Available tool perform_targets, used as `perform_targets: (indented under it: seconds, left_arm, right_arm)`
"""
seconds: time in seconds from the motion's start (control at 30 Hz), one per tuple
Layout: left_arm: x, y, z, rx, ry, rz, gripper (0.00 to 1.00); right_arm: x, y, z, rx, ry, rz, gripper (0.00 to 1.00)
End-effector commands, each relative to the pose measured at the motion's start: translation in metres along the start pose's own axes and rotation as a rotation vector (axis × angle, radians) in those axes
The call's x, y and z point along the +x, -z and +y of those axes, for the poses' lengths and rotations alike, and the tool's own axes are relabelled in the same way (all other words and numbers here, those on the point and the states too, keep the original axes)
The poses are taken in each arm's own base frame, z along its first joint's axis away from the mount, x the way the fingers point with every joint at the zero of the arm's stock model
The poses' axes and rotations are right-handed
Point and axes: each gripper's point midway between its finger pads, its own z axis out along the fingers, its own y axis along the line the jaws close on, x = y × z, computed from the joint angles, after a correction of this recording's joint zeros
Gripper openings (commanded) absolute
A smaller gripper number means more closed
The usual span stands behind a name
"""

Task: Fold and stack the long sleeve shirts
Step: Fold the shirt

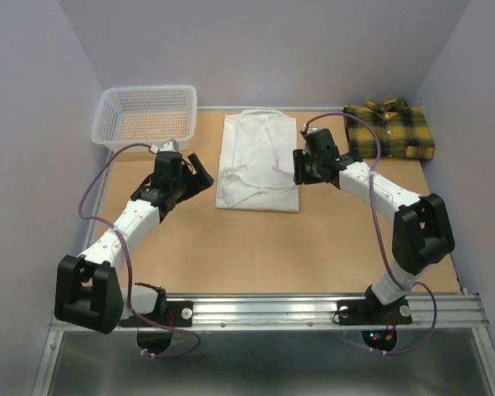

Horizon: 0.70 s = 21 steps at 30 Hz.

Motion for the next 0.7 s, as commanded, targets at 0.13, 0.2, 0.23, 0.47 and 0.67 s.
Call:
perform_targets:
  seconds: [0.13,0.2,0.23,0.47,0.67]
  left_arm:
    - [-0.023,-0.045,-0.041,0.091,0.019,0.023,0.86]
    - [-0.029,-0.061,-0.049,0.083,0.026,0.027,0.86]
    - [-0.031,-0.067,-0.051,0.083,0.029,0.032,0.86]
    - [-0.029,-0.108,-0.068,0.053,0.011,0.077,0.82]
    - [-0.027,-0.134,-0.065,-0.01,-0.011,0.094,0.79]
  right_arm:
    - [-0.02,-0.017,-0.013,0.016,0.112,-0.044,0.49]
    - [-0.02,-0.021,-0.012,0.008,0.126,-0.036,0.49]
    - [-0.021,-0.021,-0.011,0.007,0.126,-0.039,0.49]
    - [-0.024,-0.032,-0.004,-0.023,0.11,-0.031,0.49]
    - [-0.032,-0.045,-0.004,-0.004,0.069,-0.048,0.49]
